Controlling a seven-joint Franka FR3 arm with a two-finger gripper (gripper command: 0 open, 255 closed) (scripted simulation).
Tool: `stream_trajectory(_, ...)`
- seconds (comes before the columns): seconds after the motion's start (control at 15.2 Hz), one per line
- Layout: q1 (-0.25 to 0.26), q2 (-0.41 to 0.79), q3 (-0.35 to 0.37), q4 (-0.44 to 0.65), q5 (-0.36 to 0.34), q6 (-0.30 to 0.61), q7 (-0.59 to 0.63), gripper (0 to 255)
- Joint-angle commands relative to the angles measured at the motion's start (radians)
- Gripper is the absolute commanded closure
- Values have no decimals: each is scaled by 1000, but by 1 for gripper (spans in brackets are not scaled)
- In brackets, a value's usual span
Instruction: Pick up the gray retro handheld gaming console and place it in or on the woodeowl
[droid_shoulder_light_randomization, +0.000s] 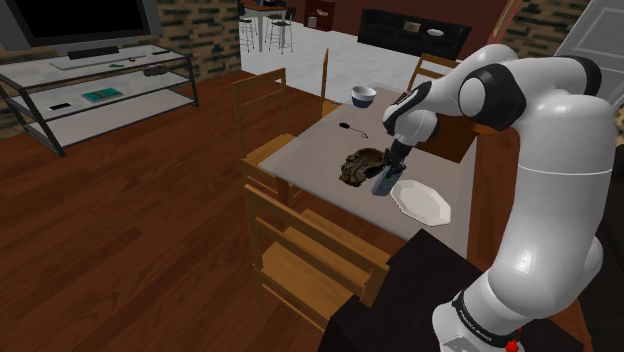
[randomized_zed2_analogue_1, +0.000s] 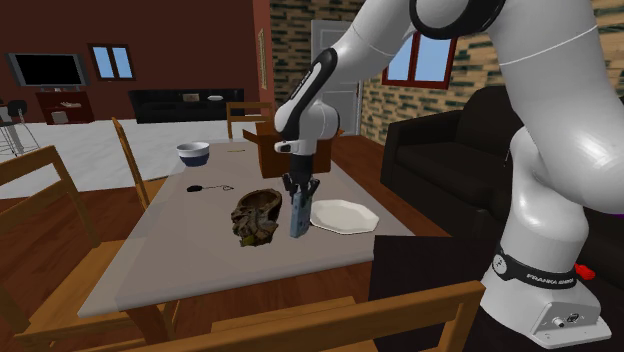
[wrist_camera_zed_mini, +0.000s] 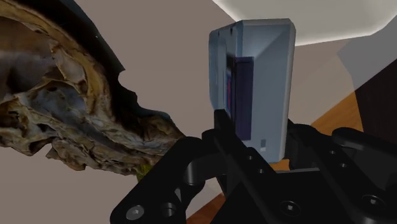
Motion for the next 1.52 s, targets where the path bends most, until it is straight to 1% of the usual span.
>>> stream_trajectory(0.0,7,-19,-9,-3,-15,-16,12,255)
stream_trajectory(0.73,39,-125,-55,9,-100,-116,79,255)
stream_trajectory(1.45,61,-215,-85,49,-175,-227,141,255)
